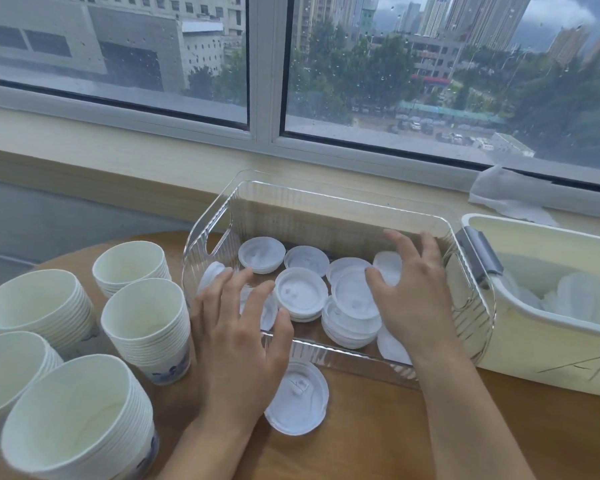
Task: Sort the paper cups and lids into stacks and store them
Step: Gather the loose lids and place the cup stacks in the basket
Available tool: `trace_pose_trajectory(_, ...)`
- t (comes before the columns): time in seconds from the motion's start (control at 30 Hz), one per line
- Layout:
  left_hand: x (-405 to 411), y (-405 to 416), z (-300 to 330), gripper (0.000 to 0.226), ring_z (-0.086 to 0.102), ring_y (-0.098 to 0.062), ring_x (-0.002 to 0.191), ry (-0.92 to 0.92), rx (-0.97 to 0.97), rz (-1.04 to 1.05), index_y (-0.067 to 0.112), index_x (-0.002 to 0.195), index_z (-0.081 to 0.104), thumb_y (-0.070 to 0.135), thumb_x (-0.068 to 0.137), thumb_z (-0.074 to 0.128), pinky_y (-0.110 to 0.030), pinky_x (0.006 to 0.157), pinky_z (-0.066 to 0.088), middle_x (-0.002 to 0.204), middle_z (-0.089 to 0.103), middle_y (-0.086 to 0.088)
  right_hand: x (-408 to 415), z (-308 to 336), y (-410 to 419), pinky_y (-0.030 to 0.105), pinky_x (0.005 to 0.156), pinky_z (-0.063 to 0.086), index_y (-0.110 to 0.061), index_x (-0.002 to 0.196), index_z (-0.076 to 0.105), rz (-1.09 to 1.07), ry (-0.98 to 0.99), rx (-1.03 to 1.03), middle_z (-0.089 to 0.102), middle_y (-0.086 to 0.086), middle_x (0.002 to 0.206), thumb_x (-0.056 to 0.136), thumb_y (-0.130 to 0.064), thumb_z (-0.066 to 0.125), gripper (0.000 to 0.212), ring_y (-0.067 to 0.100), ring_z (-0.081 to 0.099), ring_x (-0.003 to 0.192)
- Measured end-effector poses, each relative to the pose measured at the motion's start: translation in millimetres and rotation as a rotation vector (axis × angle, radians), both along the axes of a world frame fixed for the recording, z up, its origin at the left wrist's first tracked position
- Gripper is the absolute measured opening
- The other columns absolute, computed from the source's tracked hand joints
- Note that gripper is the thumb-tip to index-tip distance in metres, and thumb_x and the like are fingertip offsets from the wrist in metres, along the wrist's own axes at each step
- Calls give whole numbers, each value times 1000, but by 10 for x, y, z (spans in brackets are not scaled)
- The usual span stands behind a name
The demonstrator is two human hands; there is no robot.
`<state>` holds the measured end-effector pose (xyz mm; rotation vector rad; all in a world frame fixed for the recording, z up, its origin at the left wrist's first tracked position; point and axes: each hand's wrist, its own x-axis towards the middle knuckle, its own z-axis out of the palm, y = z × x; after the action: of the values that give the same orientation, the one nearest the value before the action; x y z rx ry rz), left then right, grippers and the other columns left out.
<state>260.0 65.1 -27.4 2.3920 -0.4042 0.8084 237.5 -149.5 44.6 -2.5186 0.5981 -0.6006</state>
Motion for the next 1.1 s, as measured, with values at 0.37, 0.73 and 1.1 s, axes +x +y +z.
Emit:
trace_pose_trajectory(0.37,-15,-42,38,47,42,-33,147,40,-32,-3,20,135,66,39,94,52,-52,110,42,153,49,-11,943,-24,373,43,123,32,-42,155,41,684,403,-62,31,-9,166,88,-59,74,77,19,34,151)
trace_pose_trajectory(0.73,7,-49,8,47,37,-32,151,48,20,56,16,128,69,42,94,50,-47,119,31,150,52,-12,1247,-195,511,51,111,37,-43,152,45,576,530,-294,52,-6,147,94,-73,55,66,25,33,141)
trace_pose_trajectory(1.1,1,-45,16,47,36,-34,152,64,24,57,16,125,70,42,92,49,-45,115,28,150,52,-14,1053,-146,197,45,101,49,-44,104,70,670,523,-177,70,-17,108,82,-81,54,46,14,57,110)
